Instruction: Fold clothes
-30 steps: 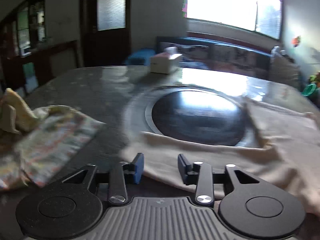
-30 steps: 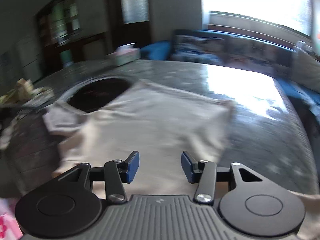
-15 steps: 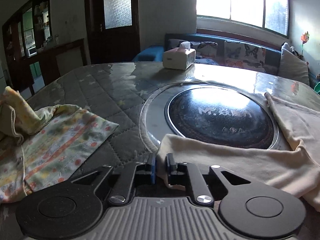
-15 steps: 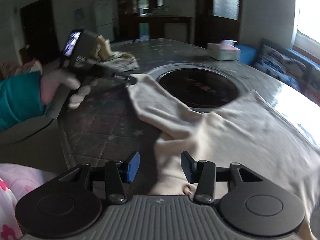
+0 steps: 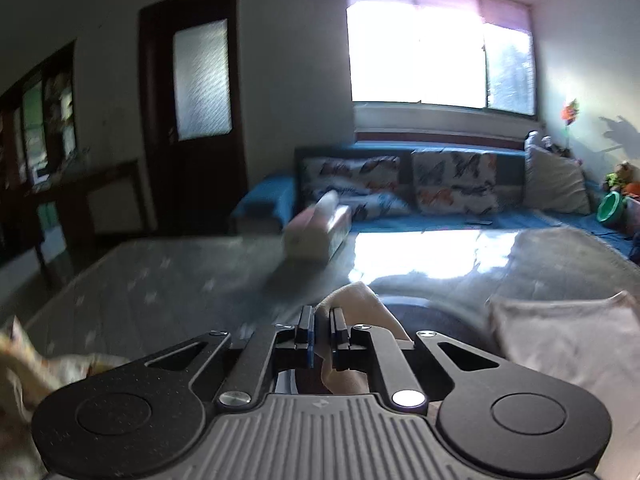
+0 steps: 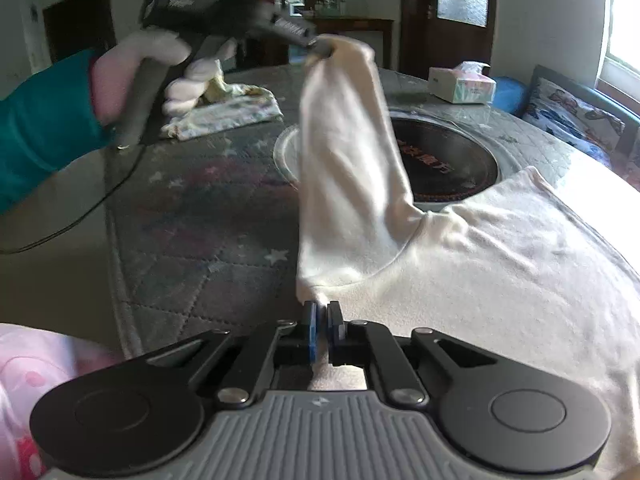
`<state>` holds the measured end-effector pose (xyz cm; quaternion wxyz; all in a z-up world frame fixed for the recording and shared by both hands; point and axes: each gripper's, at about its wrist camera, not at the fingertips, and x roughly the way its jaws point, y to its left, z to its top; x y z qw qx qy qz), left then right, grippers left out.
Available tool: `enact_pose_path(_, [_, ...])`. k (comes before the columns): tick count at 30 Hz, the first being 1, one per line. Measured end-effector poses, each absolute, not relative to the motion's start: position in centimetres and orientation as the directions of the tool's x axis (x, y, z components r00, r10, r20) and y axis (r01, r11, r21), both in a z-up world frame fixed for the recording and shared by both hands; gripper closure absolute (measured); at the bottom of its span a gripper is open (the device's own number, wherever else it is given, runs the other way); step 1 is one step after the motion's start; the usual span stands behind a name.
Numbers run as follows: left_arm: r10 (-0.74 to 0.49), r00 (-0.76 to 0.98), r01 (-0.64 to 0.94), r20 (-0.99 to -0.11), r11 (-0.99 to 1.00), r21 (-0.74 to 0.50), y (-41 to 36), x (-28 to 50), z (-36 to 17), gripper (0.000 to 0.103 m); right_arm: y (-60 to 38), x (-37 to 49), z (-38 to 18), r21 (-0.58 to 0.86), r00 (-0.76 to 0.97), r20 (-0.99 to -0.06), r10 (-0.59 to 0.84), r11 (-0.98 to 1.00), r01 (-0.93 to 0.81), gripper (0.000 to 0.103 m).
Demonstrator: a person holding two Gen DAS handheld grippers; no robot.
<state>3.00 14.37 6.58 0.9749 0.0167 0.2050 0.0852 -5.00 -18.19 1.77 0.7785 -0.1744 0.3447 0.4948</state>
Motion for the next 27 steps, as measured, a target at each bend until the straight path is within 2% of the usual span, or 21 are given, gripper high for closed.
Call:
enact_pose_path(4, [0.196, 0.893, -0.168, -0.405, 0.980, 0.103, 13.7, 3.8, 7.2, 0.095, -19.0, -4.9, 2.2, 0.101, 0.228, -0.697, 0.680, 0.408, -0.908, 0.099])
enact_pose_path(10, [0.279, 0.813, -0.265, -0.510, 0.959, 0.103, 15.2, 3.3, 3.3, 0.095, -18.5, -5.4, 1.5, 0.079, 0.217, -0.701, 0.679, 0.377, -0.923, 0.098])
enact_pose_path(14, [0.304, 0.761, -0.316, -0.574, 0.945, 0.081, 16.6, 2.6, 1.0, 0.095, -18.7, -5.7, 1.6, 0.095, 0.211, -0.692, 0.691, 0.376, -0.922, 0.089])
enact_pose_path(16, [0.307, 0.746, -0.326, -0.591, 0.942, 0.079, 16.9, 2.3, 0.2, 0.095, -19.5, -6.0, 2.4, 0.101, 0.230, -0.676, 0.700, 0.398, -0.912, 0.071])
enact_pose_path(19, [0.311, 0.728, -0.324, -0.611, 0.942, 0.093, 17.1, 2.1, -0.6, 0.094, -21.0, -5.9, 3.2, 0.103, 0.275, -0.664, 0.695, 0.449, -0.887, 0.070])
enact_pose_path(22, [0.302, 0.710, -0.325, -0.636, 0.942, 0.084, 17.1, 1.8, -1.0, 0.089, -22.7, -5.6, 3.6, 0.114, 0.318, -0.666, 0.674, 0.514, -0.850, 0.069])
enact_pose_path(27, [0.319, 0.727, -0.343, -0.608, 0.936, 0.080, 16.2, 0.9, 0.4, 0.088, -25.6, -4.9, 3.9, 0.126, 0.388, -0.665, 0.638, 0.608, -0.784, 0.067])
